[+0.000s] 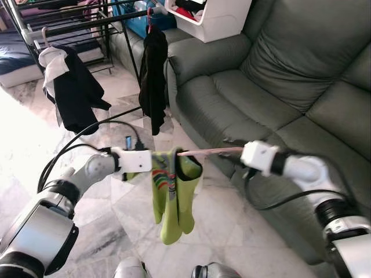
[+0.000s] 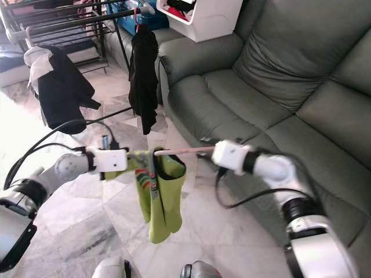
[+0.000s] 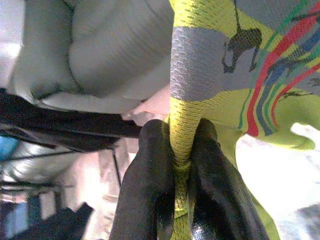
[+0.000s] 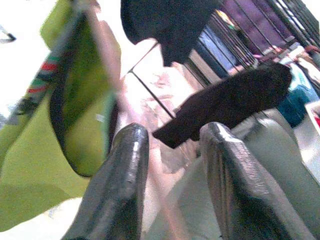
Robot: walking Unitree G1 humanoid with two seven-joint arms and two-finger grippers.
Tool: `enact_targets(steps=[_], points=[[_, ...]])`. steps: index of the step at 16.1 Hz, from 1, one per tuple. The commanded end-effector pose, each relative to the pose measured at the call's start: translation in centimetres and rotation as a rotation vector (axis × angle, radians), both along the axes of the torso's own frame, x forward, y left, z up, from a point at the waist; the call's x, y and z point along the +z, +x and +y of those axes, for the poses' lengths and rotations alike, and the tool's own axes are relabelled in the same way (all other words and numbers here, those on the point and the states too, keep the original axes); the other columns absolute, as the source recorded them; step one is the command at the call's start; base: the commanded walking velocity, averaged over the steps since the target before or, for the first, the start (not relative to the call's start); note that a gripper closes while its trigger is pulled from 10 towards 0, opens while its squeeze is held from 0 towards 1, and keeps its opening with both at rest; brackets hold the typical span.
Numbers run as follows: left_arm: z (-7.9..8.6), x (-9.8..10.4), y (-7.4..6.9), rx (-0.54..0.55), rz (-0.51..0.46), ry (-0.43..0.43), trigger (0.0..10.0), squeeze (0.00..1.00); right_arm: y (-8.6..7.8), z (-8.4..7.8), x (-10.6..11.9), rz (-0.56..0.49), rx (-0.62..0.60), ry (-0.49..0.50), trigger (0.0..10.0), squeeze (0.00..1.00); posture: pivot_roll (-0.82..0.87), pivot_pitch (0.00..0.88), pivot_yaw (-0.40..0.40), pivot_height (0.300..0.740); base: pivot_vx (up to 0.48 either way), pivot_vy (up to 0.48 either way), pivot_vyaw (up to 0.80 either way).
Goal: Hang hanger
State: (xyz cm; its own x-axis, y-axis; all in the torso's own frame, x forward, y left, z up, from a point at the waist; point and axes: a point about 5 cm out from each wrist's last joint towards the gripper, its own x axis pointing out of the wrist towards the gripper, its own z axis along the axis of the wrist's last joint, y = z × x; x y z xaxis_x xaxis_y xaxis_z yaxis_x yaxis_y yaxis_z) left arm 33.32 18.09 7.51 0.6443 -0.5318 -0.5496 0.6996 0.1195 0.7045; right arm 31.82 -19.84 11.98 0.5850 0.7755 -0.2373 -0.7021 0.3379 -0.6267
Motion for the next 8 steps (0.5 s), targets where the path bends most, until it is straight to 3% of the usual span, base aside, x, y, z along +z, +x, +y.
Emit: enact_targets(steps=[1, 2, 3, 4, 5, 8], points=[[0.0, 0.4, 0.2, 0.021, -0.003, -0.041, 0.0, 0.0, 0.7, -0.6, 1.6, -0.034, -0.022, 0.025, 10.0, 1.0, -0.08, 0.019, -0.058, 0.74, 0.0, 0.0, 0.0], [0.2, -0.1, -0.1, 0.057, 0.028, -0.081, 0.0, 0.0, 1.8, -1.7, 3.9, -0.07, -0.087, 0.091, 10.0, 1.0, -0.08, 0.016, -0.059, 0.74, 0.0, 0.0, 0.0], [0.2, -0.2, -0.1, 0.063, 0.033, -0.087, 0.0, 0.0, 2.0, -1.9, 4.2, -0.074, -0.096, 0.104, 10.0, 1.0, -0.08, 0.016, -0.059, 0.74, 0.0, 0.0, 0.0], [0.2, -0.4, -0.2, 0.114, 0.064, -0.152, 0.0, 0.0, 2.4, -2.1, 5.4, -0.094, -0.125, 0.172, 10.0, 1.0, -0.08, 0.015, -0.061, 0.74, 0.0, 0.0, 0.0], [0.3, -0.5, -0.2, 0.141, 0.078, -0.185, 0.0, 0.0, 2.6, -2.0, 5.9, -0.104, -0.136, 0.21, 10.0, 1.0, -0.08, 0.013, -0.062, 0.74, 0.0, 0.0, 0.0], [0.9, -0.9, -0.1, 0.315, 0.151, -0.368, 0.0, 0.0, 2.6, -1.4, 7.1, -0.146, -0.212, 0.458, 10.0, 1.0, -0.08, 0.013, -0.06, 0.74, 0.0, 0.0, 0.0]])
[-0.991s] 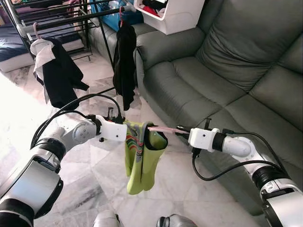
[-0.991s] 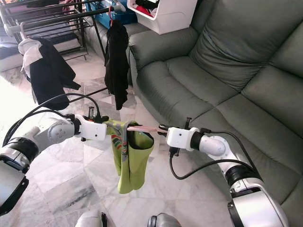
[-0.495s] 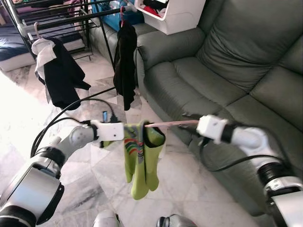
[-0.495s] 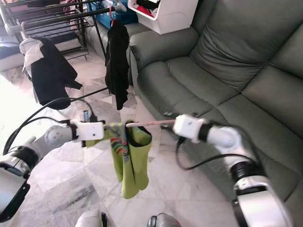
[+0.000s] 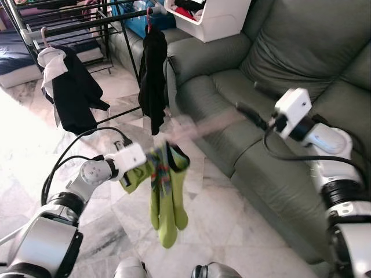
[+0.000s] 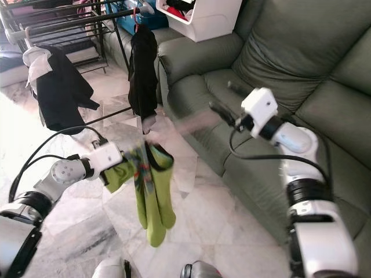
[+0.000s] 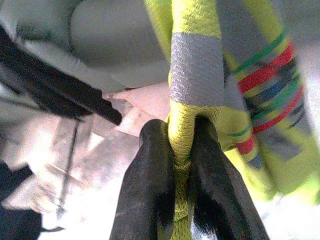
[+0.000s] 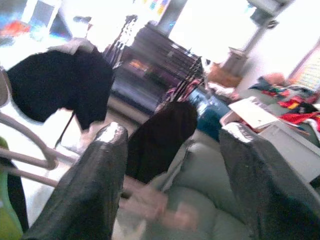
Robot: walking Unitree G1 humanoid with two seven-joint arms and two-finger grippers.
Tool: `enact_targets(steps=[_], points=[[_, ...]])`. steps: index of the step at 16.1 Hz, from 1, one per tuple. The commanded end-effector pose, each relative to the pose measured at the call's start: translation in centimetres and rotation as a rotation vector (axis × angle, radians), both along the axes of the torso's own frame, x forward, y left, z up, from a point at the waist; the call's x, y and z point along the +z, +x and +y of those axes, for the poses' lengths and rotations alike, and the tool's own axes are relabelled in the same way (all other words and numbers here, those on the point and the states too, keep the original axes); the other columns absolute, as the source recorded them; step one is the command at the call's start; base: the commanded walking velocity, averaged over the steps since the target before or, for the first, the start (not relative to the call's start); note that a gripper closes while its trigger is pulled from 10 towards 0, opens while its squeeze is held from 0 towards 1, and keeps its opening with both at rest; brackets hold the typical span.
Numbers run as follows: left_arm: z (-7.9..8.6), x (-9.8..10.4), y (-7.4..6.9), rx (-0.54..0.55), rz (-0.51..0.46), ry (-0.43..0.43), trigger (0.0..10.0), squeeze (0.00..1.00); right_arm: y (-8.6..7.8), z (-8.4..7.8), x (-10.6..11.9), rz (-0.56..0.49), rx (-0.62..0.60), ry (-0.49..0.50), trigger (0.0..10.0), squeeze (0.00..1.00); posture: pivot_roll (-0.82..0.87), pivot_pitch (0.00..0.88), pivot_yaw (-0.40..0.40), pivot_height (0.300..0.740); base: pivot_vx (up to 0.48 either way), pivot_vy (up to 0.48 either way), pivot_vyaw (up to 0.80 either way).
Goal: Hang hanger
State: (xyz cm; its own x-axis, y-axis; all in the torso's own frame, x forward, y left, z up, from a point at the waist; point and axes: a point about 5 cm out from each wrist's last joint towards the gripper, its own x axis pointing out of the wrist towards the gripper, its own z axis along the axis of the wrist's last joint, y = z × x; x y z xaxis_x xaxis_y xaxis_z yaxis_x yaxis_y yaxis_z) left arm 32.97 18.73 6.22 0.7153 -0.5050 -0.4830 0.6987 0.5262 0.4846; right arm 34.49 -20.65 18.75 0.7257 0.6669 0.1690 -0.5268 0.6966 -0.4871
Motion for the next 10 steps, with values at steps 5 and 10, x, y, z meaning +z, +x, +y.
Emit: enact_targets(steps=[5, 10], points=[[-0.4, 1.8, 0.6, 0.037, -0.069, -0.185, 0.0, 0.0, -2.0, 0.6, -4.0, 0.225, -0.032, 0.228, 10.0, 1.0, -0.08, 0.019, -0.055, 0.74, 0.0, 0.0, 0.0], [-1.6, 7.1, 1.3, -0.191, -0.268, -0.205, 0.0, 0.0, -2.9, 1.6, -8.4, 0.471, -0.072, 0.284, 10.0, 1.0, -0.05, 0.035, -0.058, 0.74, 0.0, 0.0, 0.0]])
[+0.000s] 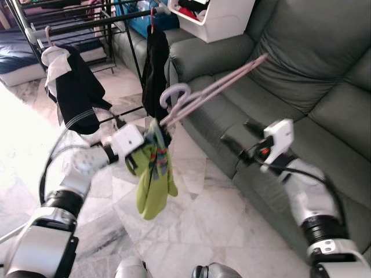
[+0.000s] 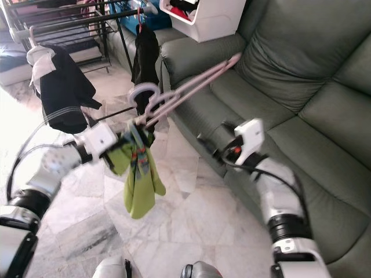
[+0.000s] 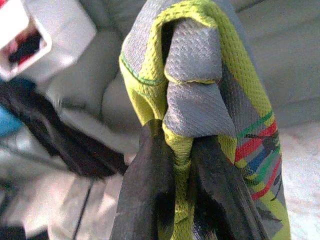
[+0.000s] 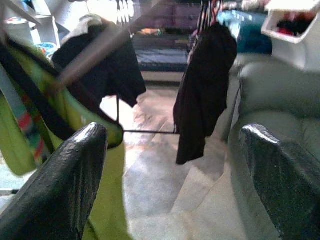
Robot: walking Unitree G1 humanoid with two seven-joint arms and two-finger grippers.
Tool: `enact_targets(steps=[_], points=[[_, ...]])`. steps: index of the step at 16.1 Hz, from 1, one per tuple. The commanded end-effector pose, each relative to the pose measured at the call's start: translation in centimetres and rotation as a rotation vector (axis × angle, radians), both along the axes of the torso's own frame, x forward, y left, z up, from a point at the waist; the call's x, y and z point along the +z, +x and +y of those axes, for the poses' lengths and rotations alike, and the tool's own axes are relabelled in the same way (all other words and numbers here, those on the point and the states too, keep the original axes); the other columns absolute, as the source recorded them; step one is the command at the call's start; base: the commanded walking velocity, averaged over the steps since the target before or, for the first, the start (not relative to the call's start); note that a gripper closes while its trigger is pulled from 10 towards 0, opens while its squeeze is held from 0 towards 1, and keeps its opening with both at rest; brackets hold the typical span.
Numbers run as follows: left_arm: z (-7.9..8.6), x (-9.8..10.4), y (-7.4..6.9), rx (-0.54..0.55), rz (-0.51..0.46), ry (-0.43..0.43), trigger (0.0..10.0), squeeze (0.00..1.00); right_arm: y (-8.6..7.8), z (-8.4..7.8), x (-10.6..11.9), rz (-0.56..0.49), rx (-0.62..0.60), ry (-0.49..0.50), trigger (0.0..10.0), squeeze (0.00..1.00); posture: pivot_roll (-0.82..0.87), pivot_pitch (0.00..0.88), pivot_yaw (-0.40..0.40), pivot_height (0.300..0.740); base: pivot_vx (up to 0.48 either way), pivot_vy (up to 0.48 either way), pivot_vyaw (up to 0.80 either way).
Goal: Hang hanger
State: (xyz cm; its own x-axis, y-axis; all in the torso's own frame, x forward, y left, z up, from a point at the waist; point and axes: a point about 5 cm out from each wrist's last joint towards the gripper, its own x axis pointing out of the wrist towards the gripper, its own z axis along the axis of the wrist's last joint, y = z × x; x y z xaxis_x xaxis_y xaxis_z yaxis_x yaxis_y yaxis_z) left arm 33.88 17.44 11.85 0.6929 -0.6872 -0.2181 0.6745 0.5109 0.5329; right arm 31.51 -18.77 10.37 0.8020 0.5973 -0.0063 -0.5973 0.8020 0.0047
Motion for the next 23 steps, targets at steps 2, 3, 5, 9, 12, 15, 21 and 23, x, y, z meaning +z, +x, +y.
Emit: enact_targets(steps=[2, 3, 5, 9, 12, 15, 21, 23], points=[[-1.0, 3.2, 0.2, -0.12, -0.098, -0.009, 0.0, 0.0, 0.0, 0.3, -0.9, 0.062, -0.011, -0.002, 10.0, 1.0, -0.05, 0.035, -0.058, 0.74, 0.0, 0.0, 0.0], [-1.3, 3.6, 0.1, -0.149, -0.106, -0.005, 0.0, 0.0, 0.1, 0.4, -1.1, 0.072, -0.017, -0.002, 10.0, 1.0, -0.05, 0.035, -0.058, 0.74, 0.0, 0.0, 0.0], [-2.1, 4.7, -0.3, -0.227, -0.116, -0.007, 0.0, 0.0, 0.3, 0.4, -1.5, 0.101, -0.04, 0.01, 10.0, 1.0, -0.03, 0.041, -0.054, 0.74, 0.0, 0.0, 0.0], [-3.8, 5.8, -0.8, -0.287, -0.144, -0.05, 0.0, 0.0, 0.3, 0.6, -1.7, 0.124, -0.026, 0.021, 10.0, 0.58, -0.03, 0.042, -0.052, 0.74, 0.0, 0.0, 0.0], [-5.3, 6.3, -1.2, -0.339, -0.147, -0.058, 0.0, 0.0, 0.3, 1.3, -1.6, 0.141, 0.034, 0.056, 10.0, 0.0, -0.03, 0.042, -0.054, 0.74, 0.0, 0.0, 0.0], [-6.8, 6.9, -1.5, -0.377, -0.163, -0.079, 0.0, 0.0, 0.3, 2.9, -1.9, 0.177, 0.113, 0.049, 10.0, 0.0, -0.04, 0.041, -0.054, 0.74, 0.0, 0.0, 0.0], [-8.8, 9.3, -2.8, -0.445, -0.198, -0.154, 0.0, 0.0, 1.6, 3.4, -3.0, 0.236, -0.007, -0.019, 10.0, 0.0, -0.02, 0.046, -0.063, 0.74, 0.0, 0.0, 0.0], [-9.2, 10.0, -3.3, -0.462, -0.208, -0.173, 0.0, 0.0, 2.1, 2.7, -3.1, 0.268, -0.084, -0.038, 0.0, 0.0, -0.02, 0.049, -0.066, 0.74, 0.0, 0.0, 0.0]])
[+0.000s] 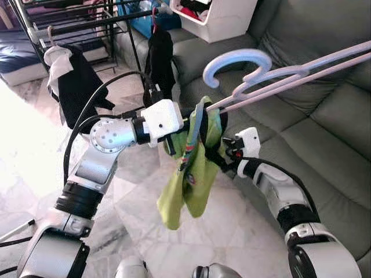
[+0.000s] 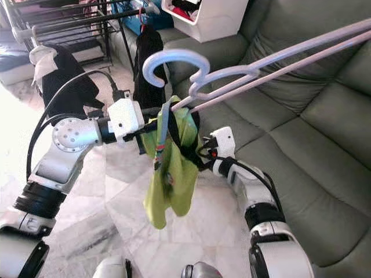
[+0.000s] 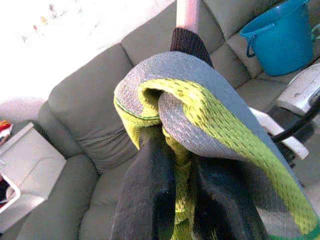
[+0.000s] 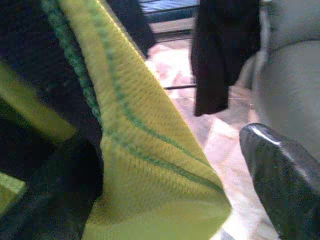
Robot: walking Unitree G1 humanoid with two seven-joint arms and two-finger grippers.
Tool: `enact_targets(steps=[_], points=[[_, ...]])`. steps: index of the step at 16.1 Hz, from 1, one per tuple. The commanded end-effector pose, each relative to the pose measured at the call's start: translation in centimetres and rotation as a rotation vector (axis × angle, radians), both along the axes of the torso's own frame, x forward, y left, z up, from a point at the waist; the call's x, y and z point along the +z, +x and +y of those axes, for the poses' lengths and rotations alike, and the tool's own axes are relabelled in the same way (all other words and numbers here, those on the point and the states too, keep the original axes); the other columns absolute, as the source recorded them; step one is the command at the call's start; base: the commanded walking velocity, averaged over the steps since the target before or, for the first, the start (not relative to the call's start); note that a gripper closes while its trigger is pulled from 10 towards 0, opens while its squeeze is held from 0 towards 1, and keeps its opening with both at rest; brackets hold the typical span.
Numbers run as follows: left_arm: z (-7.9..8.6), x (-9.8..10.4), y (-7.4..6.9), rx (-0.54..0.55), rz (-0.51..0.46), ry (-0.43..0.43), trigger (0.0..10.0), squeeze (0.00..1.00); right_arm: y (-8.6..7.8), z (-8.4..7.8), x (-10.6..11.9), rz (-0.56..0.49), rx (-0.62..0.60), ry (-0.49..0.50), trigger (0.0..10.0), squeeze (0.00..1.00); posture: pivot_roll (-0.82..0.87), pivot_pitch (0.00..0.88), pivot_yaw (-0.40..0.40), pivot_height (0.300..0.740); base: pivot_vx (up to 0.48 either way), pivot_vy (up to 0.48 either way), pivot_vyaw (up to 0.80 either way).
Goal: Hang hanger
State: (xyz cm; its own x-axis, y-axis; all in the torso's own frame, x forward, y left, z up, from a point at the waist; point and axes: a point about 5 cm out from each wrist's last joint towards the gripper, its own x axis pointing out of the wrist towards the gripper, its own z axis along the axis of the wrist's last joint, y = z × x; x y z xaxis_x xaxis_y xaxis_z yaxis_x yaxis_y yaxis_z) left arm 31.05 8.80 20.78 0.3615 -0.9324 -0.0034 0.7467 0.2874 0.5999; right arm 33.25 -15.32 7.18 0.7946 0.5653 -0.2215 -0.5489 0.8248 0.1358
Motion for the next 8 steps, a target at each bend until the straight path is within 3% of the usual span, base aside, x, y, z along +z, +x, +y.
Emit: enact_targets(steps=[1, 5, 7, 8], points=[[-0.6, 1.3, -0.6, -0.04, -0.03, -0.034, 0.0, 0.0, 0.5, -1.4, -0.3, 0.04, -0.093, -0.07, 0.0, 0.0, -0.02, 0.049, -0.067, 0.74, 0.0, 0.0, 0.0], [0.1, 1.4, -0.5, -0.014, -0.028, -0.018, 0.0, 0.0, 0.0, -6.1, -1.3, 0.118, -0.33, -0.161, 0.0, 0.0, -0.03, 0.053, -0.07, 0.74, 0.0, 0.0, 0.0], [1.3, -0.3, -0.2, 0.032, -0.01, 0.048, 0.0, 0.0, -0.3, -9.1, -0.7, 0.085, -0.467, -0.202, 0.0, 0.0, -0.04, 0.054, -0.067, 0.74, 0.0, 0.0, 0.0], [1.7, -0.9, -0.1, 0.051, 0.012, 0.052, 0.0, 0.0, -0.3, -9.8, -0.4, 0.069, -0.501, -0.212, 0.0, 0.0, -0.04, 0.054, -0.067, 0.74, 0.0, 0.0, 0.0]])
